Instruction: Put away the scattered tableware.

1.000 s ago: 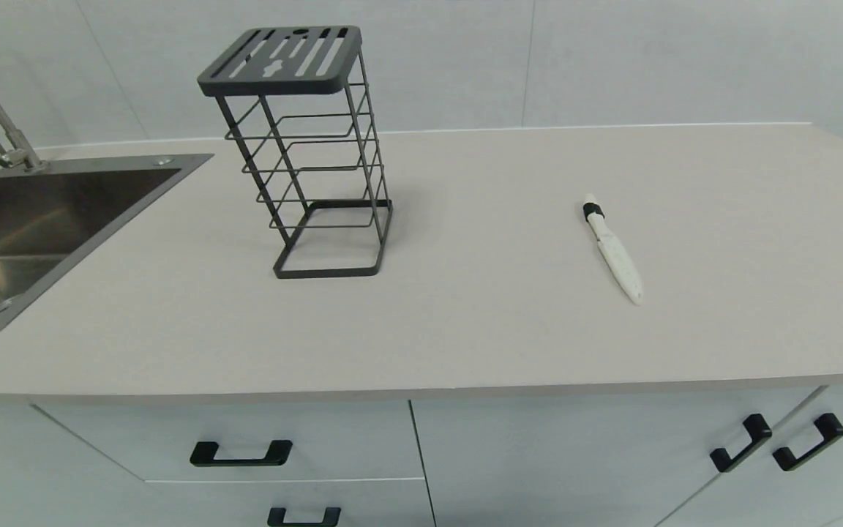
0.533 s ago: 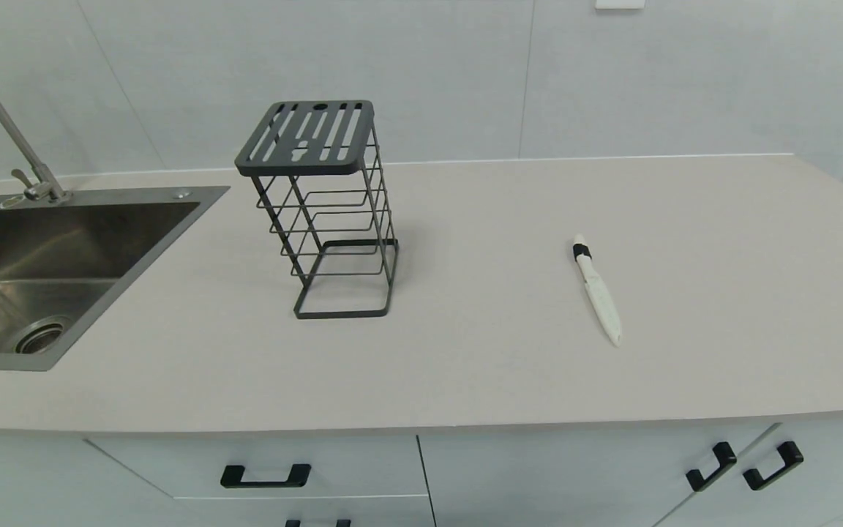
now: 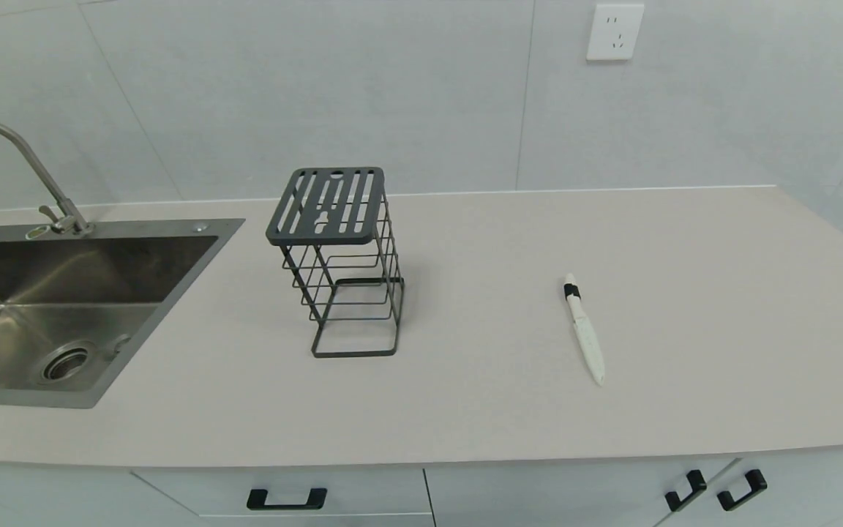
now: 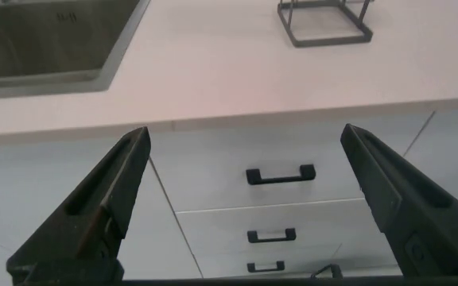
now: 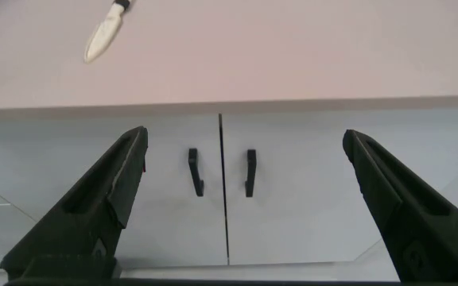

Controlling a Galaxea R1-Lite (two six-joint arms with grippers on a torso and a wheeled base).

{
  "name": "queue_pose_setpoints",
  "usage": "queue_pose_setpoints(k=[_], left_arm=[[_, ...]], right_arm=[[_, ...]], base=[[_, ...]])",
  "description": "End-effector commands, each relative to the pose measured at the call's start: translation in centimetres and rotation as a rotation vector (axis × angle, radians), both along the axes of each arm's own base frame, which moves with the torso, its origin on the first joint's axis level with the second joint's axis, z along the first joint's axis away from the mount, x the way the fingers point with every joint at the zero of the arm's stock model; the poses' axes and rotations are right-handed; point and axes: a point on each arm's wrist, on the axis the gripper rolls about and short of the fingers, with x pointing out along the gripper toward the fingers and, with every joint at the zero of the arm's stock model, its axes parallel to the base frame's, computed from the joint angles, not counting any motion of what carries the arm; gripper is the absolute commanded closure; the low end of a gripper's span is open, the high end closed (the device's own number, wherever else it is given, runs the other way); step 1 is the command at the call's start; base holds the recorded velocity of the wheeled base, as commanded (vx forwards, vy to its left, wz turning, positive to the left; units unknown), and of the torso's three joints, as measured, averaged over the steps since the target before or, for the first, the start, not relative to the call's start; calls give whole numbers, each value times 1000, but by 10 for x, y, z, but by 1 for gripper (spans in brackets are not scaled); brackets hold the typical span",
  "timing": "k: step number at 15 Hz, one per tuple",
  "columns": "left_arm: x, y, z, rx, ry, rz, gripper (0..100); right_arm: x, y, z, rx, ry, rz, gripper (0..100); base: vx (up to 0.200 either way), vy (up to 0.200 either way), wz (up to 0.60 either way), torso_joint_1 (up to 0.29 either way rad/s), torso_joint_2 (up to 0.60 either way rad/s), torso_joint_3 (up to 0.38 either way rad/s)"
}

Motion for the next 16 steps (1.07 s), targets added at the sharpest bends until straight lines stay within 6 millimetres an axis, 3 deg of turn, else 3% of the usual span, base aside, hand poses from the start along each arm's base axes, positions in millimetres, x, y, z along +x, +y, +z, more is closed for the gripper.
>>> queue_pose_setpoints(k=[1, 10, 16], left_arm=[[0, 0, 0, 0, 2, 1, 0], [0, 0, 0, 0, 2, 1, 0], [0, 0, 0, 0, 2, 1, 0]], right_arm=[[0, 0, 0, 0, 1, -2, 0], [0, 0, 0, -5, 1, 0, 0], [0, 0, 0, -5, 1, 0, 0]], base=[[0, 0, 0, 290, -544, -266], [0, 0, 0, 270, -523, -257], [0, 0, 0, 28, -54, -25]])
